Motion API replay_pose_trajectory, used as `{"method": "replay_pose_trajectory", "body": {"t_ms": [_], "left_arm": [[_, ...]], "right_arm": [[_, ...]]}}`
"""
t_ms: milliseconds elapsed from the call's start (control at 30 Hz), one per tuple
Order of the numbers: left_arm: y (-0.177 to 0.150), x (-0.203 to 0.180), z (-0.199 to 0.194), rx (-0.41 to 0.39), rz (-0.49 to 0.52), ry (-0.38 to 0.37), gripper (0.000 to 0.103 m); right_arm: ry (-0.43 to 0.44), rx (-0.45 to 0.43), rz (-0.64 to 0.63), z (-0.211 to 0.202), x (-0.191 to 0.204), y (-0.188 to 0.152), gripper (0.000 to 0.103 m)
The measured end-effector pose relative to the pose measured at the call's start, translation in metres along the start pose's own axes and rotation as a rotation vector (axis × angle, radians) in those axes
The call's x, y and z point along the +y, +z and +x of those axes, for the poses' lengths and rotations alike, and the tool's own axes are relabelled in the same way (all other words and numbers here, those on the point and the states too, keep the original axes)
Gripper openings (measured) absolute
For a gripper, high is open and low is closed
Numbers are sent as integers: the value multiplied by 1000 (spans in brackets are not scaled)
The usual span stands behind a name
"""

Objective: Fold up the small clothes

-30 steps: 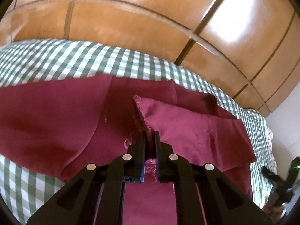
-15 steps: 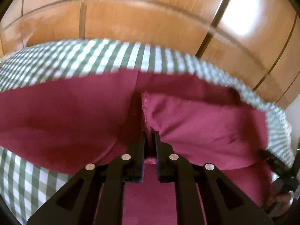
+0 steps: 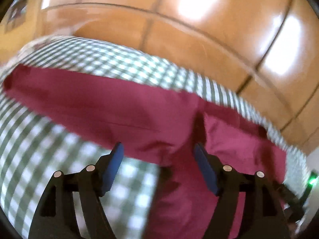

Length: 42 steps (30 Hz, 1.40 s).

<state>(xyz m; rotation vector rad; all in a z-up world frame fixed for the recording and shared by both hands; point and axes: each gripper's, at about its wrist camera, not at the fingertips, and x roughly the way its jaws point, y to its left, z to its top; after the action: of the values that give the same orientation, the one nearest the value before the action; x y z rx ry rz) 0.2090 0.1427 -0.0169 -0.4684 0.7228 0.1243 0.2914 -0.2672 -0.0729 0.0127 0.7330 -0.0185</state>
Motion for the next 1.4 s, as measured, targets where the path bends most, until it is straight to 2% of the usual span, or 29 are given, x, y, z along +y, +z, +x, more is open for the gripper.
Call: {"method": "replay_pose_trajectory", "body": {"t_ms": [33, 67, 100, 133, 200, 333, 400, 500, 567, 633, 800, 833, 867, 933, 1000, 1133, 1300, 1400], "left_arm": [[1, 16, -6, -4, -37, 5, 76], [3, 34, -12, -5, -83, 18, 76], [5, 48, -16, -3, -121, 25, 76], [7, 71, -22, -2, -183, 36, 76], [11, 103, -33, -15, -259, 77, 77], [20, 169, -50, -40, -393, 115, 80], [25, 195, -53, -45, -468, 106, 80], [37, 228, -57, -57, -573, 70, 80], [47, 241, -59, -69, -600, 89, 75], [56, 252, -57, -73, -628, 96, 69], [76, 278, -38, -47, -670, 130, 46], [80, 281, -36, -41, -659, 145, 37], [84, 280, -31, -34, -637, 163, 32], [88, 278, -27, -17, -596, 200, 5], [89, 269, -32, -39, -564, 186, 5], [97, 212, -48, -86, -420, 39, 5], [82, 95, -57, -82, -174, -166, 5], [53, 18, -43, -16, -49, -284, 5]], "right_arm": [[-23, 0, -8, -3, 2, 1, 89], [-71, 0, -19, -7, 4, 3, 98], [-103, -7, -23, -12, 7, 3, 100], [-90, -26, -16, -22, 9, 1, 100], [-3, -40, 1, -38, 14, -7, 100], [112, -23, -69, -63, 38, -37, 100], [136, -2, -101, -67, 47, -53, 100], [121, 16, -137, -66, 57, -69, 100], [110, 53, -148, -57, 60, -80, 101], [101, 46, -154, -54, 61, -81, 101], [106, 52, -143, -51, 59, -82, 101], [108, 51, -142, -51, 60, -83, 101], [110, 51, -141, -51, 59, -83, 101], [112, 51, -139, -50, 59, -84, 101], [111, 50, -139, -50, 59, -84, 101], [107, 47, -137, -50, 59, -85, 101], [109, 47, -137, -50, 59, -85, 101], [110, 46, -134, -51, 59, -84, 101]]}}
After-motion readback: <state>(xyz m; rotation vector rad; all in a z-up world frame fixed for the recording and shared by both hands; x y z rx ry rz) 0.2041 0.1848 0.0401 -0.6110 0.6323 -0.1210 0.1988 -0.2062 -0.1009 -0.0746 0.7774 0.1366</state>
